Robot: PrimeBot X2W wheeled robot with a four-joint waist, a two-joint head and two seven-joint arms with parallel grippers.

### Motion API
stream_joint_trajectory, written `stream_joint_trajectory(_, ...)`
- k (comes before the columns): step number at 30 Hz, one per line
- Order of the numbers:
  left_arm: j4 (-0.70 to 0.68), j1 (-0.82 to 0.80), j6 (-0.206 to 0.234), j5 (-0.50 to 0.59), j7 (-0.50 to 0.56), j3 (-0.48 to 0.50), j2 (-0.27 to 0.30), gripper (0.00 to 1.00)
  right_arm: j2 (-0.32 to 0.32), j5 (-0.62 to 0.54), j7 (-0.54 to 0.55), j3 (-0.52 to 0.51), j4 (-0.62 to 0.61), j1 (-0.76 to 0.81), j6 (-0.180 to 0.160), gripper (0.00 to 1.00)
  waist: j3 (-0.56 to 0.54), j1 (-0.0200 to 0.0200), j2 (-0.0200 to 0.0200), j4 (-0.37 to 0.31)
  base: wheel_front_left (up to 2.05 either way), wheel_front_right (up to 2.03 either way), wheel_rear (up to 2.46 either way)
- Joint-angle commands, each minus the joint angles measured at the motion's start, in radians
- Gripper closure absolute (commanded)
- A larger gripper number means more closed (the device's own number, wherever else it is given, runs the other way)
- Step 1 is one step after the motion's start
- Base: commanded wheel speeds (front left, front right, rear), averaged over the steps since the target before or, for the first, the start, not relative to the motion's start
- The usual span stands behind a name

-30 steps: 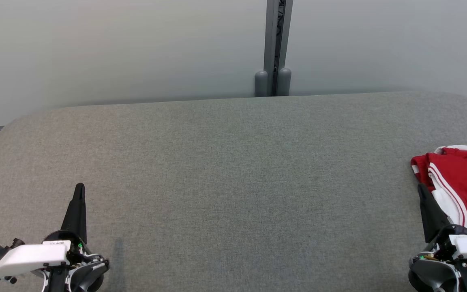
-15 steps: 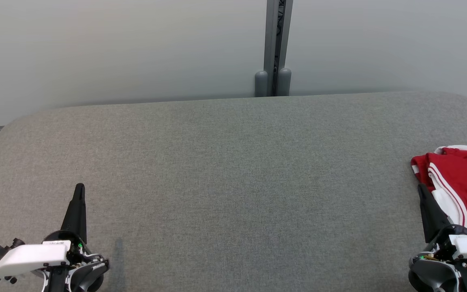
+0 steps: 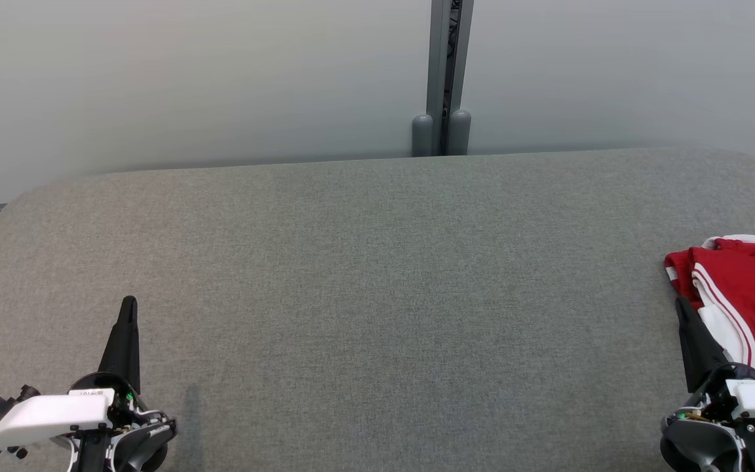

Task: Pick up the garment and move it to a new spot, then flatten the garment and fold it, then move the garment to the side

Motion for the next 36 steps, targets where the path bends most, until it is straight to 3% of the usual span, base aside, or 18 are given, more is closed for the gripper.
stream_joint_trajectory(1,-0.003,-0.015,-0.004,-0.001,0.003,0.004,0.005,1.0,-0.009,0.003,0.003,-0.001,-0.003,-0.009,0.0,1.0,0.0,0.0,-0.0001,0.0,0.0,0.0,0.0)
stream_joint_trajectory(36,-0.003,-0.015,-0.004,-0.001,0.003,0.004,0.005,1.0,-0.009,0.003,0.003,-0.001,-0.003,-0.009,0.0,1.0,0.0,0.0,-0.0001,0.0,0.0,0.0,0.0)
